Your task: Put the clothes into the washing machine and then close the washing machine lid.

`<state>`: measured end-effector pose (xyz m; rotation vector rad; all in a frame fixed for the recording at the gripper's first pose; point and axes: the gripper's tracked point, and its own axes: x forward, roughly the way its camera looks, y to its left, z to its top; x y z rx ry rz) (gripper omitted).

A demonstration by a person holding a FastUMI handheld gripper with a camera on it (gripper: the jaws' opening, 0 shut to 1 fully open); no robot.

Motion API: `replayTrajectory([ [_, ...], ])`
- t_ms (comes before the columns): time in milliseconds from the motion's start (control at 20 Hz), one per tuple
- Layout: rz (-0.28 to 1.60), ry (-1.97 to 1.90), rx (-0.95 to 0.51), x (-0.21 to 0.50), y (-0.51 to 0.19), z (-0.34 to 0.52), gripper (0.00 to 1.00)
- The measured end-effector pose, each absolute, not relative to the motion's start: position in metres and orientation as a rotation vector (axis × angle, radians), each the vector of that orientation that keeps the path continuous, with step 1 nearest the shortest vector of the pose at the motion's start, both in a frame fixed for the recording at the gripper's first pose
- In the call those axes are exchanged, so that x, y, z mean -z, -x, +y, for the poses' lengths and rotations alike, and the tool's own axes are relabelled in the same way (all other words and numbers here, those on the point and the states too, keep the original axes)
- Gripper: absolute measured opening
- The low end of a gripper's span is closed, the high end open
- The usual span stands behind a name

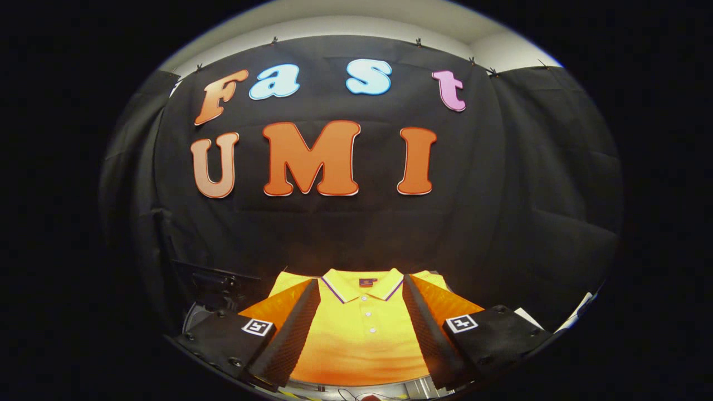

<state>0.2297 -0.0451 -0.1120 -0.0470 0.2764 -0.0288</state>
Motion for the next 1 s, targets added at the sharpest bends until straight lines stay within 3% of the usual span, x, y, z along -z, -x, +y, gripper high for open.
replayTrajectory([
  [450, 0.541, 0.019, 0.026, 0.222, -0.302, -0.059, 0.97],
  [1000, 0.727, -0.030, 0.041, 0.265, -0.308, -0.064, 0.97],
])
